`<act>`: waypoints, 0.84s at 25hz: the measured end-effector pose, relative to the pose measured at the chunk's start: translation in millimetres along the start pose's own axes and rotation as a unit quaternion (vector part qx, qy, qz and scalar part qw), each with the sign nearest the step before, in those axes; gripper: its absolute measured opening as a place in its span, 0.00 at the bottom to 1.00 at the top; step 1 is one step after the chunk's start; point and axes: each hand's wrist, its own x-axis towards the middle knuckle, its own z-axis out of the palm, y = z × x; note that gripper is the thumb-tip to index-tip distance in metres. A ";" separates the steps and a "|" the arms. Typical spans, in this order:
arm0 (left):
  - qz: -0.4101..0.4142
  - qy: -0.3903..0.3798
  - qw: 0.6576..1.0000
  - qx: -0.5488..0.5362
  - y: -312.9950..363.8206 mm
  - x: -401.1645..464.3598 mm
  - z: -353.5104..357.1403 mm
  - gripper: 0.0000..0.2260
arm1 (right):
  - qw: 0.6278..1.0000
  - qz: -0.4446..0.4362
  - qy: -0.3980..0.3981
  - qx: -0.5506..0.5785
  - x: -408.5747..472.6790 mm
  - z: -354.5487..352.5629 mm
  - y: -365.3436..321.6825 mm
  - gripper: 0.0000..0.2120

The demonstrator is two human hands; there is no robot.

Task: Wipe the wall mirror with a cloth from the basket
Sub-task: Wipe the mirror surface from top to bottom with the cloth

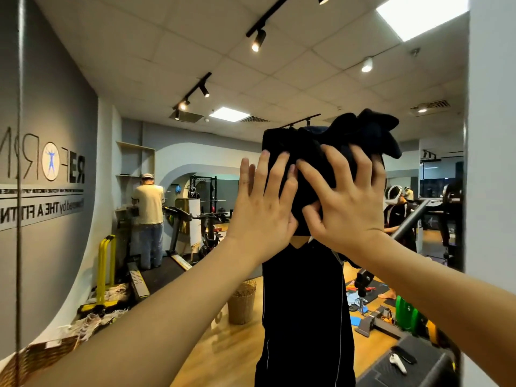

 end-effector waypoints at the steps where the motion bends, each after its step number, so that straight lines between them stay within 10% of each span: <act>1: 0.000 -0.001 1.000 0.000 -10.9 -5.5 0.7 0.33 | 1.000 0.000 -0.001 0.000 3.1 2.8 -11.5 0.31; 21: -0.024 -0.014 0.999 0.032 -266.3 -130.4 30.5 0.32 | 0.998 -0.029 -0.038 0.031 71.6 65.3 -279.3 0.31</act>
